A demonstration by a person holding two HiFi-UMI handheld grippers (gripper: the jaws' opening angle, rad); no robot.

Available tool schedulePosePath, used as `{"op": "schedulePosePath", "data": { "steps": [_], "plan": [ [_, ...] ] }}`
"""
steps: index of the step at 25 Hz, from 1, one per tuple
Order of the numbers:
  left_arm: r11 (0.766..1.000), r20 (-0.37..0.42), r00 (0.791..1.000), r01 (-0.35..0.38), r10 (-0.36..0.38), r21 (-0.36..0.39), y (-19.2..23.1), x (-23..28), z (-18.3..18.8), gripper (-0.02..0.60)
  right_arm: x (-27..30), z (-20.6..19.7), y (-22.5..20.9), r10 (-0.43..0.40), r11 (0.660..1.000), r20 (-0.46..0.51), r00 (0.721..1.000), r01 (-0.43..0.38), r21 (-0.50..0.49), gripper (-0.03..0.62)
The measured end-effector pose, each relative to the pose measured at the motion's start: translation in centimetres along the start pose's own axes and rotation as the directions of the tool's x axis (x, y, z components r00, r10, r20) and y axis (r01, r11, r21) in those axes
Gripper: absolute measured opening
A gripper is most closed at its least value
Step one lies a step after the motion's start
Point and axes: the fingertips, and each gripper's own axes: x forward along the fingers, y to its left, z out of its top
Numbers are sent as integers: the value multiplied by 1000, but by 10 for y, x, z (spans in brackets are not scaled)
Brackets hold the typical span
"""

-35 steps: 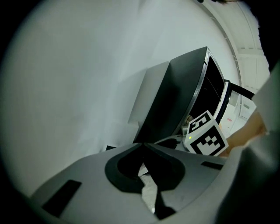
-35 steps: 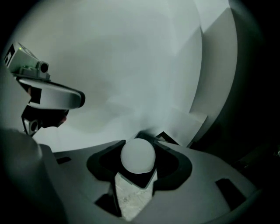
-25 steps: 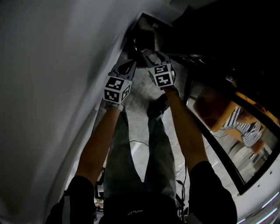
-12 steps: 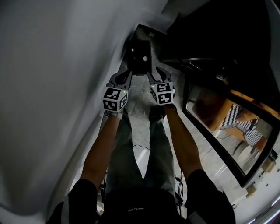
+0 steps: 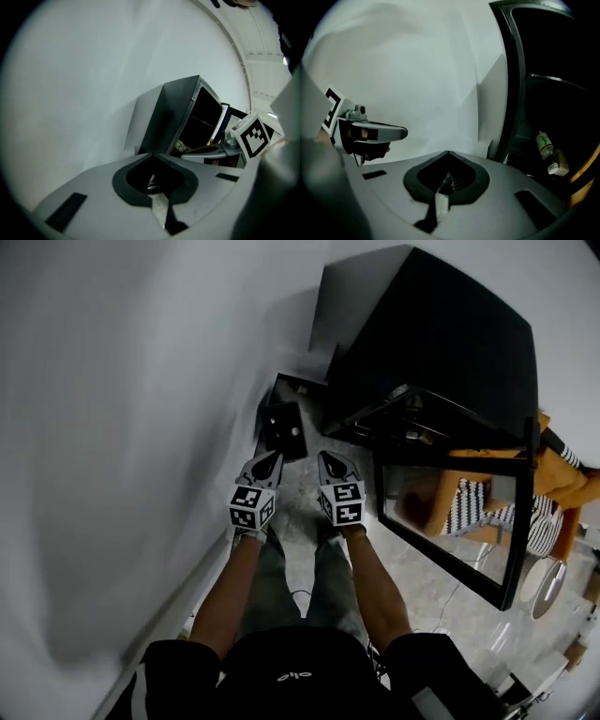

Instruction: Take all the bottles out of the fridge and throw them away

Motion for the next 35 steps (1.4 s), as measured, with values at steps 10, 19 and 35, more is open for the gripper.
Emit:
{"op": "schedulePosePath", "data": {
  "steps": [10,19,35],
  "plan": [
    [988,104,987,115,-126,101,-113,-28,125,6,-130,94,-22,-87,991,164,983,69,112,9],
    [956,134,961,212,-242,205,-191,-30,179,6,-219,137,-53,-150,984,256,955,120,128,9],
    [902,106,926,321,-363,291,-256,-4,204,6,-263,142,-97,-250,964,288,925,211,160,9]
  ]
}}
